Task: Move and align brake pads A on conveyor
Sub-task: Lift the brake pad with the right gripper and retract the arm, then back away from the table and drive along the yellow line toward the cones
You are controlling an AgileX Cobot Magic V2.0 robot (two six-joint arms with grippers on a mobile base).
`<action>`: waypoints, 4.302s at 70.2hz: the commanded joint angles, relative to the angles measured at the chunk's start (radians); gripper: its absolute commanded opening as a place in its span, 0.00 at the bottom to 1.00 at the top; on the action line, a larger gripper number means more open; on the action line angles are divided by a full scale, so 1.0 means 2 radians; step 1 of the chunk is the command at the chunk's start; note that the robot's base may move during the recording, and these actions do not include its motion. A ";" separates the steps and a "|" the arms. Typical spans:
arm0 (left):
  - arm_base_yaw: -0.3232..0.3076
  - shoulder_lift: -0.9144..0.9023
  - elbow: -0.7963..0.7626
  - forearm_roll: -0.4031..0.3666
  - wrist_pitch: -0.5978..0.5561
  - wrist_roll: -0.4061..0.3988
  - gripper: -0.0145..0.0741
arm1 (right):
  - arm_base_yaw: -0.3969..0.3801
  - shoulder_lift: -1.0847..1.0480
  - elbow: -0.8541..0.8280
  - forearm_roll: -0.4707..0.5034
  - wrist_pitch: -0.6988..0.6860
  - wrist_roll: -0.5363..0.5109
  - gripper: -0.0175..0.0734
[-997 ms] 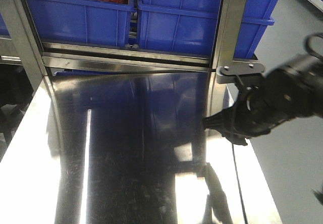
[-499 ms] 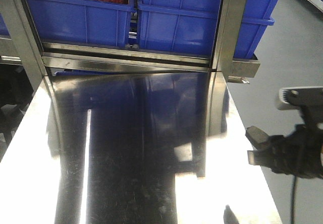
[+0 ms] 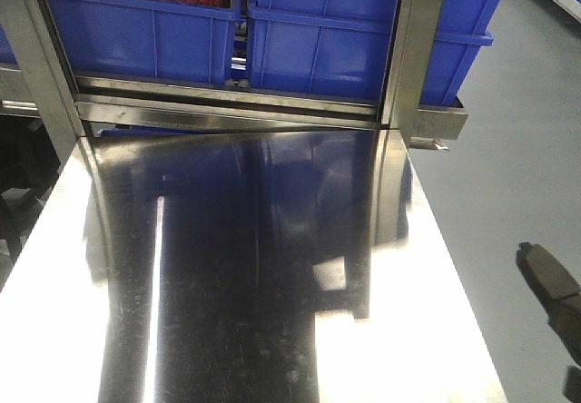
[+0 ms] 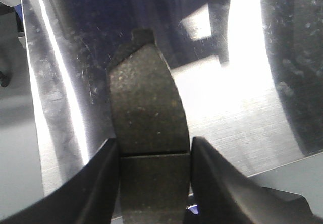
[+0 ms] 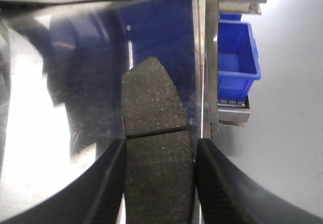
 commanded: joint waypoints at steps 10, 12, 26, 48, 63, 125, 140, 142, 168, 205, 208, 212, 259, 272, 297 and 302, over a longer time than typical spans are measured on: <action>-0.003 -0.002 -0.015 0.002 -0.034 -0.006 0.16 | -0.003 -0.056 -0.009 -0.013 0.000 0.000 0.24; -0.003 -0.002 -0.015 0.002 -0.034 -0.006 0.16 | -0.003 -0.057 -0.009 -0.013 0.004 0.000 0.24; -0.003 -0.002 -0.015 0.002 -0.034 -0.006 0.16 | -0.003 -0.058 -0.009 -0.012 -0.002 0.000 0.24; -0.003 -0.002 -0.015 0.002 -0.034 -0.006 0.16 | -0.003 -0.058 -0.009 -0.014 -0.004 -0.007 0.24; -0.003 -0.002 -0.015 0.002 -0.034 -0.006 0.16 | -0.003 -0.058 -0.009 -0.014 -0.003 -0.007 0.24; -0.003 -0.002 -0.015 0.002 -0.034 -0.006 0.16 | -0.003 -0.058 -0.009 -0.014 -0.003 -0.007 0.24; -0.003 -0.002 -0.015 0.002 -0.034 -0.006 0.16 | -0.003 -0.058 -0.009 -0.014 -0.003 -0.007 0.24; -0.003 -0.002 -0.015 0.002 -0.034 -0.006 0.16 | -0.003 -0.058 -0.009 -0.014 -0.003 -0.007 0.24; -0.003 -0.002 -0.015 0.002 -0.034 -0.006 0.16 | -0.003 -0.058 -0.009 -0.013 -0.003 -0.007 0.24; -0.003 -0.002 -0.015 0.002 -0.034 -0.006 0.16 | -0.003 -0.058 -0.009 -0.013 -0.003 -0.007 0.24; -0.003 -0.002 -0.015 0.002 -0.034 -0.006 0.16 | -0.003 -0.058 -0.009 -0.013 -0.003 -0.007 0.24; -0.003 -0.002 -0.015 0.002 -0.034 -0.006 0.16 | -0.003 -0.058 -0.009 -0.013 -0.003 -0.007 0.24; -0.003 -0.002 -0.015 0.002 -0.034 -0.006 0.16 | -0.003 -0.058 -0.009 -0.013 -0.001 -0.007 0.24; -0.003 -0.002 -0.015 0.002 -0.033 -0.006 0.16 | -0.003 -0.058 -0.009 -0.013 0.005 -0.007 0.24; -0.003 -0.002 -0.015 0.002 -0.033 -0.006 0.16 | -0.003 -0.058 -0.009 -0.013 0.005 -0.007 0.24; -0.003 -0.002 -0.015 0.002 -0.032 -0.006 0.16 | -0.003 -0.058 -0.009 -0.013 0.005 -0.007 0.24</action>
